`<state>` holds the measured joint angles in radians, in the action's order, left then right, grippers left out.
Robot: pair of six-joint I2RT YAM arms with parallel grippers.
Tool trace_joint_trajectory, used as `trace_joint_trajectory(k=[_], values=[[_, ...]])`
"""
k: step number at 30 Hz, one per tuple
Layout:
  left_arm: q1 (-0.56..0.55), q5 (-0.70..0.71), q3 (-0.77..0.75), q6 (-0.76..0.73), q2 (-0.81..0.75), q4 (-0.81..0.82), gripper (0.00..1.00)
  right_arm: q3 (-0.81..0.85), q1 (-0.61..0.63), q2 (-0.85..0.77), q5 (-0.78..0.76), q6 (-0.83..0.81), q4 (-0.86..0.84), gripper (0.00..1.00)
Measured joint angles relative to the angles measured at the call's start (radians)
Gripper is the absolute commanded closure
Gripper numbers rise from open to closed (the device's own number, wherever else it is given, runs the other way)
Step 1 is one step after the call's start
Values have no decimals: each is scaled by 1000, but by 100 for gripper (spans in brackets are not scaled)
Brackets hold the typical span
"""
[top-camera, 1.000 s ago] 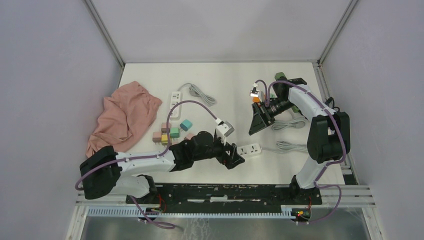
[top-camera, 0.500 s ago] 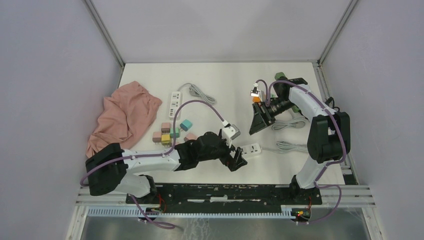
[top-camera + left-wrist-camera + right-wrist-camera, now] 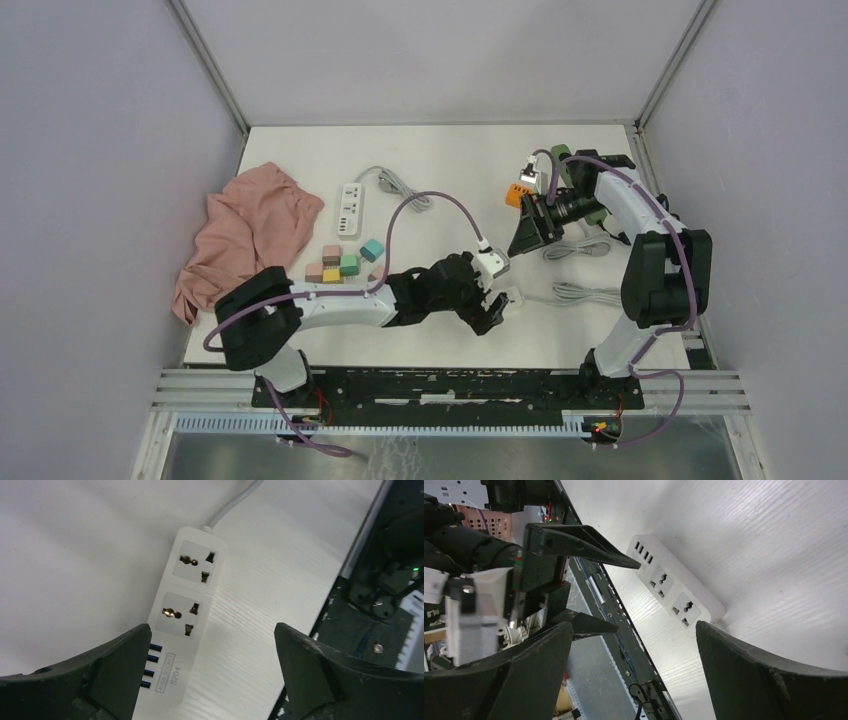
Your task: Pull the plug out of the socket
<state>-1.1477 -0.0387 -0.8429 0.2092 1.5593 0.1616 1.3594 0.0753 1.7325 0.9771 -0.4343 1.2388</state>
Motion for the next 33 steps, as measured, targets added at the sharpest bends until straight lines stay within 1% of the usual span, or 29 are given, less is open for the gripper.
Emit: trace_joint_trajectory(k=[4, 8, 10, 12, 13, 15, 16, 20, 21, 22, 27, 30, 33], values=[[0, 56, -108, -69, 125, -96, 1, 0, -33, -19, 0, 11, -12, 0], [0, 127, -179, -147, 221, -185, 1, 0, -53, -24, 2, 14, -12, 0], [0, 154, -185, -182, 241, -212, 5, 0, -59, -24, 2, 15, -12, 0], [0, 169, -187, -213, 251, -233, 12, 0, -62, -24, 6, 15, -11, 0], [0, 171, -187, -222, 252, -239, 17, 0, -64, -24, 7, 14, -11, 0], [0, 170, -192, -234, 256, -245, 32, 0, -65, -24, 9, 14, -11, 0], [0, 167, -195, -241, 258, -246, 41, 0, -65, -24, 10, 14, -11, 0], [0, 159, -198, -263, 263, -243, 82, 0, -66, -24, 10, 14, -11, 0], [0, 158, -198, -264, 263, -243, 91, 0, -66, -24, 10, 14, -11, 0], [0, 159, -198, -265, 263, -243, 96, 0, -66, -24, 10, 14, -11, 0], [3, 169, -161, -257, 228, -232, 97, 0, -72, -25, 11, 14, -11, 0], [15, 192, -79, -217, 134, -236, 97, 0, -80, -28, 13, 14, -11, 0], [54, 211, -1, -169, 18, -240, 97, 0, -86, -35, 17, 13, -10, 0]])
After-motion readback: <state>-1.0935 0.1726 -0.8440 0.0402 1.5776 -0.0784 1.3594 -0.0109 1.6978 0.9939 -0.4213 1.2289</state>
